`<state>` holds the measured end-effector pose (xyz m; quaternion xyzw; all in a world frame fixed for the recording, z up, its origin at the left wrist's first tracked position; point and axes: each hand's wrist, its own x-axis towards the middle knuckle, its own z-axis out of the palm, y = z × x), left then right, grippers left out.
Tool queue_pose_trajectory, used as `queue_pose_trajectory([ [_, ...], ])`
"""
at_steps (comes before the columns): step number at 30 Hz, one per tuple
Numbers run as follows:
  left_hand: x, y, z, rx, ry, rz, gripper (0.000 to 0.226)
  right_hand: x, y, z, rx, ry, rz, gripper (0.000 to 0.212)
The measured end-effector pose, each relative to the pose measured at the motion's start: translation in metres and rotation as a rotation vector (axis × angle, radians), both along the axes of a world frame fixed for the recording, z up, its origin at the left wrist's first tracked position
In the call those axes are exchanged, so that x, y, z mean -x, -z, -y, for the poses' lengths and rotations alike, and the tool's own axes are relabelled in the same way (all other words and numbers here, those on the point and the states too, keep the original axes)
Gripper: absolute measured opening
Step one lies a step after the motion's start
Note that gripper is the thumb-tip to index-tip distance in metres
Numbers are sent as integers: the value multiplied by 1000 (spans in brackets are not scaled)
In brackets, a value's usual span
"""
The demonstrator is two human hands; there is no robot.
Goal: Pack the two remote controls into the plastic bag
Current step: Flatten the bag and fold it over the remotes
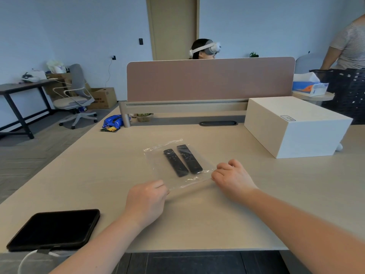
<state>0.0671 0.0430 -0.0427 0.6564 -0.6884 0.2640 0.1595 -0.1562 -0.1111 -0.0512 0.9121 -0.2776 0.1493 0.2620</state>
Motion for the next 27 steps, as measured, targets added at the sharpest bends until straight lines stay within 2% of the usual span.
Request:
queue_pose_trajectory([
  [6, 3, 3, 1, -40, -8, 2, 16, 11, 1, 4, -43, 119, -80, 24],
  [9, 4, 5, 1, -73, -11, 14, 15, 17, 9, 6, -150, 178, -142, 33],
  [12, 5, 8, 2, -95, -25, 22, 12, 19, 14, 7, -223, 220, -98, 37],
  [14, 5, 9, 2, -86, -15, 21, 10, 19, 14, 3, -205, 222, -80, 27],
  [16, 6, 10, 2, -82, -8, 18, 16, 20, 11, 2, -297, 252, -62, 15],
  [19, 4, 11, 1, -67, -10, 10, 25, 24, 7, 2, -403, 289, -71, 24],
  [24, 1, 17, -1, -75, 9, -20, 27, 27, 8, 3, -413, 339, -44, 19],
  [27, -1, 20, -1, -111, 22, -26, 29, 27, 7, 3, -398, 352, -91, 19],
])
